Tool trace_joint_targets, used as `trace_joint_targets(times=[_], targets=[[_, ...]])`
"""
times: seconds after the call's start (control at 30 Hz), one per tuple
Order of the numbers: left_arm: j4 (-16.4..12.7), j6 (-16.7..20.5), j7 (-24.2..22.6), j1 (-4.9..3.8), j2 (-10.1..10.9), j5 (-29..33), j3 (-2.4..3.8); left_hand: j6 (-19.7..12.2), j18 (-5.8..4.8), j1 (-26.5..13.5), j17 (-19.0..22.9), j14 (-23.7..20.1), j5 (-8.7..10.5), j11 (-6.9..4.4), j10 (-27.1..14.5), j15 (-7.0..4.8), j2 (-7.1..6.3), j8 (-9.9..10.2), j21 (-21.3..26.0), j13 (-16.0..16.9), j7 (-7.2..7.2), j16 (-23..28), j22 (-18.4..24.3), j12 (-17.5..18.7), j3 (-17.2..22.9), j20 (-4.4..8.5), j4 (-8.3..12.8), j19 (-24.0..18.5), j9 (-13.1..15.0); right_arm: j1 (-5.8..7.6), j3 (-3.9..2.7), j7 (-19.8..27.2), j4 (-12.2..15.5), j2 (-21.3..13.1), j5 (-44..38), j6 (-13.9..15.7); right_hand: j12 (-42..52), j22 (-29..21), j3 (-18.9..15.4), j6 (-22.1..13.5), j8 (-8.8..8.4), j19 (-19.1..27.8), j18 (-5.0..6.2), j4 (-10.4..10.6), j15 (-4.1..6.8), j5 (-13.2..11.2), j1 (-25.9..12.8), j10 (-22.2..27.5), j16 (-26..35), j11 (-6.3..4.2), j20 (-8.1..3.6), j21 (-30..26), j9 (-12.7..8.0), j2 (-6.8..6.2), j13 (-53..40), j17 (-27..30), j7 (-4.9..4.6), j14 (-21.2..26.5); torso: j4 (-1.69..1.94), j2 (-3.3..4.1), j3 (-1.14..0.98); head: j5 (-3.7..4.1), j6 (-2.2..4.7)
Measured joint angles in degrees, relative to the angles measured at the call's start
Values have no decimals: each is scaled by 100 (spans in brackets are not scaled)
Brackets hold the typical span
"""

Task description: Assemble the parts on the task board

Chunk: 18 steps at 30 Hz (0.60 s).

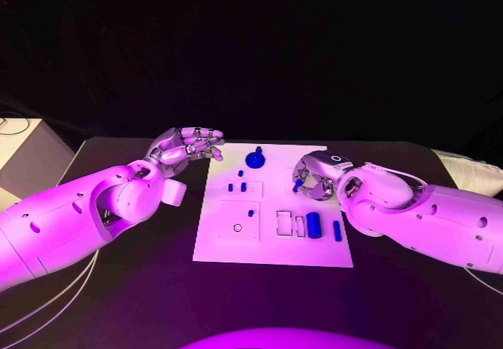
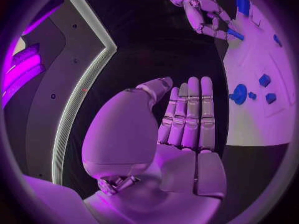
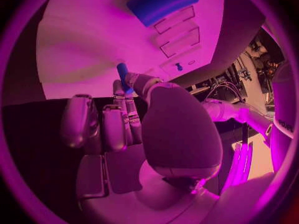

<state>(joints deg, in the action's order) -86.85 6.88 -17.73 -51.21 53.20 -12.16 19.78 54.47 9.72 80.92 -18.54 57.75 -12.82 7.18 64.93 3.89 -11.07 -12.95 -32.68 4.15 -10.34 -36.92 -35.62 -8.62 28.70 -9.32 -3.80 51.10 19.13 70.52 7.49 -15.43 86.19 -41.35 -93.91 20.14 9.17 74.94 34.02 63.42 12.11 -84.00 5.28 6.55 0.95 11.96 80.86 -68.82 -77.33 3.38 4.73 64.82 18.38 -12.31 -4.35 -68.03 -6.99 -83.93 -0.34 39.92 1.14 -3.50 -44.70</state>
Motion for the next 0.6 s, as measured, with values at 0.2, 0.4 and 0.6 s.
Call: trace_joint_targets(times=[0.2, 0.4, 0.6], targets=[[9, 0, 0, 4, -3, 0, 0, 0, 0, 0, -4, 0, 0, 0, 0, 0, 0, 0, 0, 1, 0, 22, 0, 0, -10, 0, 10, 0, 0, 65, -71, -14, 243, -111, 120, 57, -22, 0, 15, -1, 10, 0, 0, -16, 0, -2, 4, -26, 0, 7, 0, 44, 0, 3, 4, 0, 0, 0, 0, 0, -1, -6, 7], [12, 0, 0, 7, -5, 1, 0, 0, 0, 0, -7, 0, 0, 0, 0, 0, 0, 0, 0, 5, 0, 23, -1, 0, -16, 0, 16, 0, 0, 70, -89, -17, 583, -74, 222, 79, -23, -1, 15, -11, 10, 0, 0, -16, 0, -3, 4, -26, 0, 7, 0, 49, 0, 3, 12, 0, 9, 0, -3, 7, -1, -31, -3], [13, 0, 0, 10, -32, 2, 0, 0, 0, 0, -7, 0, 0, 0, 0, 0, 0, 0, 0, 4, 0, 23, -1, 0, -16, 0, 16, 0, 1, -1, -72, 3, 853, 185, 259, 84, -33, -1, 14, -14, 11, 0, 0, -16, -1, -13, 4, -25, 0, 7, 0, 48, 0, 2, 15, 13, 8, 0, 2, 8, -1, -53, -13]])
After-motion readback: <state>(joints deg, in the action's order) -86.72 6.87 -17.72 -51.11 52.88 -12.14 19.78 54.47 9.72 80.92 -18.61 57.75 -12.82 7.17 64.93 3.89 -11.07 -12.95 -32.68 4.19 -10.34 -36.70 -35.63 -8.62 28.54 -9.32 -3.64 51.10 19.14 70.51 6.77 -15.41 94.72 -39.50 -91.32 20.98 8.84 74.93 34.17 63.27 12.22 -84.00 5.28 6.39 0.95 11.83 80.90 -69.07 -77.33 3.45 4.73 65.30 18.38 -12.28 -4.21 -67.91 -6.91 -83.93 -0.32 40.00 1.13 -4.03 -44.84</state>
